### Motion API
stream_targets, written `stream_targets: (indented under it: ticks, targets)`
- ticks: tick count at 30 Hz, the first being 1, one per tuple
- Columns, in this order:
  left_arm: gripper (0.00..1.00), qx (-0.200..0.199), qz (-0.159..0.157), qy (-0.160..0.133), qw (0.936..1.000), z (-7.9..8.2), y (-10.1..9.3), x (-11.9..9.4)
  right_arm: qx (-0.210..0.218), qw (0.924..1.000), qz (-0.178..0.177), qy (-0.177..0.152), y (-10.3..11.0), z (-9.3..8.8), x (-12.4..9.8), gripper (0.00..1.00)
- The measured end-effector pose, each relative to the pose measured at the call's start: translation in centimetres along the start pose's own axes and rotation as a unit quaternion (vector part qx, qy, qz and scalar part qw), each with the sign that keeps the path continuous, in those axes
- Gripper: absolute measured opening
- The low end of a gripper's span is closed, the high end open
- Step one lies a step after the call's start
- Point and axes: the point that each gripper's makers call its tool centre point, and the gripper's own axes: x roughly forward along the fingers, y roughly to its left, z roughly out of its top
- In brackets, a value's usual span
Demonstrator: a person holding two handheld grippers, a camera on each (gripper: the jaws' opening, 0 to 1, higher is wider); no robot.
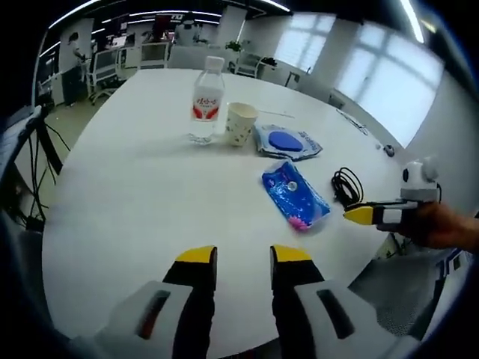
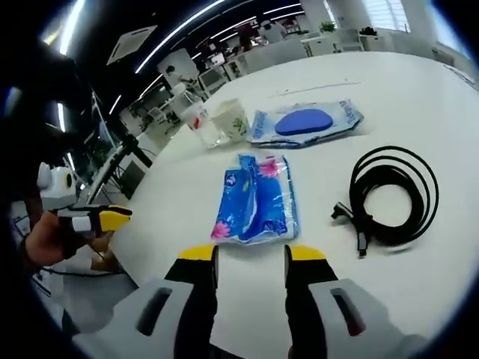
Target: Arrange the tabletop items into an orderly group along one side of the table until the central work area is clear of visible clutter.
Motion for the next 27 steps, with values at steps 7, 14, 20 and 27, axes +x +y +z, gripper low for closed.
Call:
stream_targets:
  ticks: [7,14,20,27]
  targets:
    - [0.26,-0.007,0.005,-0.008,0.9999,0.2,0.3,-0.5,0.054,0.9984,-0.01,0.012,0.8,-0.4,2.0,0.39]
    - [0.26,-0.017,0.013,-0.012,0.9997,0.0,0.8,-1.1,0.138,0.9893,-0.038,0.028,0.5,-0.4,3.9,0.3]
    - [0.25,-0.027,0.021,-0.015,0.9993,-0.2,1.4,-1.6,0.182,0.9821,-0.043,0.021,0.1,0.3,4.2,0.23]
    - [0.26,-0.027,0.021,-0.012,0.9993,-0.5,1.3,-1.7,0.194,0.98,-0.043,0.007,-0.3,1.2,4.1,0.09]
